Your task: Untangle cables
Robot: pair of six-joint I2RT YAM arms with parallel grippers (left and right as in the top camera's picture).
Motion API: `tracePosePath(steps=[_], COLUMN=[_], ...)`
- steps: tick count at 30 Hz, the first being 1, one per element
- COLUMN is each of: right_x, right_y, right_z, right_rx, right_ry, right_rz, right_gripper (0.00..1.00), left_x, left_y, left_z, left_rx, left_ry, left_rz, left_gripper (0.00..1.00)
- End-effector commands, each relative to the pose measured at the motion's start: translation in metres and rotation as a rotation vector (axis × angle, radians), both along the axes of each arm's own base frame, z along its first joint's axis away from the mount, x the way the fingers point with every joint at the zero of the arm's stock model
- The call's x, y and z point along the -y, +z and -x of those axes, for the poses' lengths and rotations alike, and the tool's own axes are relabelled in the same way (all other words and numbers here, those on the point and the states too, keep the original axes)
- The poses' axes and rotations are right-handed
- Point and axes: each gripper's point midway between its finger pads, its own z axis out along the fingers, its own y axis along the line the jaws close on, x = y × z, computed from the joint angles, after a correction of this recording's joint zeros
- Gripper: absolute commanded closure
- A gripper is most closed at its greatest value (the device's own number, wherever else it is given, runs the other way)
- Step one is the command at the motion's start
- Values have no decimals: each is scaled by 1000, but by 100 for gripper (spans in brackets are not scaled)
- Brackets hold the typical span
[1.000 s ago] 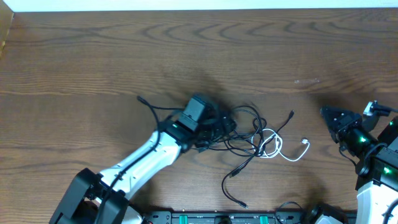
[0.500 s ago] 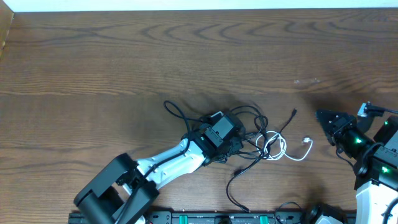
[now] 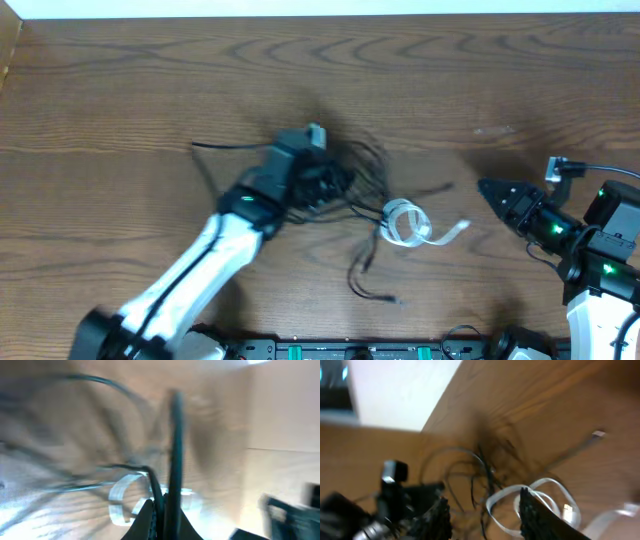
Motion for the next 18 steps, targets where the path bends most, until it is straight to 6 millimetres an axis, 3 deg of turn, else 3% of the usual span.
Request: tracePosePath(steps=[1, 6, 10, 14, 18], right_x=[-19, -27, -33, -34, -43], right_y=[14, 15, 15, 7, 2], right_z=[9, 12, 13, 12, 14], right_rx=[107, 110, 104, 11, -120], right_ry=[138, 172, 192, 144, 100], right_rz=[-9, -18, -18, -43, -127], right_gripper=[53, 53, 56, 67, 56], left_x=[8, 14, 19, 19, 20], left_y=[51, 89, 109, 114, 117], left_z=[22, 49, 57, 56, 54], left_rx=[142, 249, 323, 344, 331], left_ry=[-228, -382, -452, -455, -443], left_rz=[131, 235, 296, 307, 322], left_gripper=[92, 92, 92, 92, 92])
